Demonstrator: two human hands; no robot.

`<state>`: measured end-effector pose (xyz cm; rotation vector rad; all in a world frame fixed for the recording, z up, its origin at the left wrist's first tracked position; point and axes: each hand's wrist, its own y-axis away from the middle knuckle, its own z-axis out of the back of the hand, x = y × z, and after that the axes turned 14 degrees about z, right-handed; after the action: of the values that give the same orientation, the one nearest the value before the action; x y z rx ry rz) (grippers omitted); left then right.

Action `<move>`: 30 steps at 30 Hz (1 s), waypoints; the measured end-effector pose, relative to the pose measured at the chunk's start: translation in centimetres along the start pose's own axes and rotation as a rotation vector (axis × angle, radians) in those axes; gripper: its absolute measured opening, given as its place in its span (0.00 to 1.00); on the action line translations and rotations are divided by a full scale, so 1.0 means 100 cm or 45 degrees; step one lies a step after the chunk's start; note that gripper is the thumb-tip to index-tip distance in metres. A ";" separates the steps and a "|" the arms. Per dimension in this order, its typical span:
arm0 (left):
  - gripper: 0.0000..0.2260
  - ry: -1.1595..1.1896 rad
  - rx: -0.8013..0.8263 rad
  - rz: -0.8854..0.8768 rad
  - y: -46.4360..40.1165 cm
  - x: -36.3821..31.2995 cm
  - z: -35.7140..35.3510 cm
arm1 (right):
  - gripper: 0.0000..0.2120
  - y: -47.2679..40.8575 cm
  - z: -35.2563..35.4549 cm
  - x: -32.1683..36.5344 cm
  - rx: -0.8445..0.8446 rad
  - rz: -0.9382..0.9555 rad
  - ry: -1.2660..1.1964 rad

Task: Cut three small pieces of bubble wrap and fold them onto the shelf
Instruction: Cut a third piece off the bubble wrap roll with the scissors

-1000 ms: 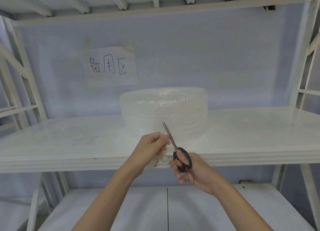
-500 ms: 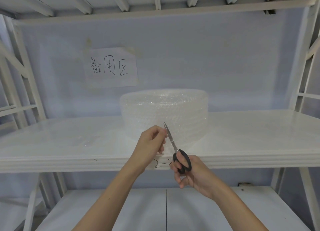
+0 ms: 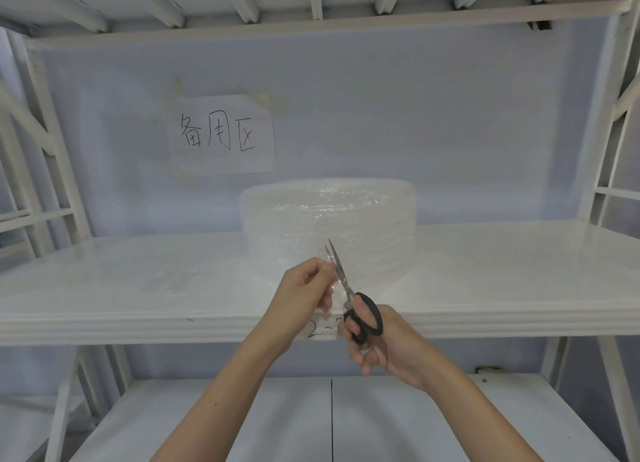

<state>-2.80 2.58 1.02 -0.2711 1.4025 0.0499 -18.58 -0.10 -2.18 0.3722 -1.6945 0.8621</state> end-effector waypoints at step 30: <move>0.14 -0.148 -0.063 -0.089 -0.009 -0.006 0.003 | 0.24 0.000 0.002 0.004 0.021 0.006 -0.015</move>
<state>-2.44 1.88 1.80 -0.3528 1.2767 0.0417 -18.87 -0.15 -1.85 0.3850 -1.7004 0.8797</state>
